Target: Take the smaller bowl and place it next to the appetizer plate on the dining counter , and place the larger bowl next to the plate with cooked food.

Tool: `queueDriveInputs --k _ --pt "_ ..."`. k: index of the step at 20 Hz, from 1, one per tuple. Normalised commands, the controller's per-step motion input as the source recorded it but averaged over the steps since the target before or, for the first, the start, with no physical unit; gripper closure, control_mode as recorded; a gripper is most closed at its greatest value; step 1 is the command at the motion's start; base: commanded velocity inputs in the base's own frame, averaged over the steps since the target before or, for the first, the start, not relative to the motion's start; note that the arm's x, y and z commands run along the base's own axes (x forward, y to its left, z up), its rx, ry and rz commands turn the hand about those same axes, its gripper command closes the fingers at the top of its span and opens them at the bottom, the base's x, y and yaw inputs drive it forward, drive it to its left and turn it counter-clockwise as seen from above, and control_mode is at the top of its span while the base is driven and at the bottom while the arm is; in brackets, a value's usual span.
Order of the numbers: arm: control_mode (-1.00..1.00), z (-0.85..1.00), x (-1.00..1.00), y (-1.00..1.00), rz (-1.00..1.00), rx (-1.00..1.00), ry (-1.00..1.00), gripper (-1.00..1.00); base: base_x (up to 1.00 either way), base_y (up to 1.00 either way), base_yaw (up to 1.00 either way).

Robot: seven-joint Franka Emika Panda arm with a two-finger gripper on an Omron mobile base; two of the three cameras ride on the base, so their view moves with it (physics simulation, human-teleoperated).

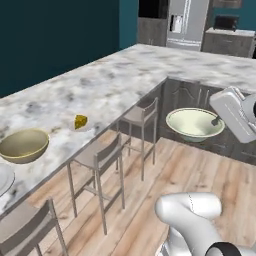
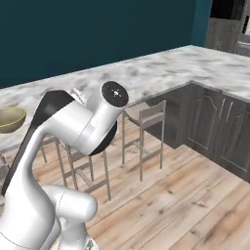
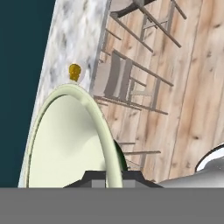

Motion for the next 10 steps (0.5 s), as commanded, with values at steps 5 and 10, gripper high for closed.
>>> queueDriveInputs --k 5,10 --pt "1.00 0.00 0.00 0.00 0.00 0.00 0.00 1.00 0.72 -0.58 0.42" --pt "1.00 0.00 0.00 0.00 0.00 0.00 0.00 1.00 0.78 -0.16 0.39"
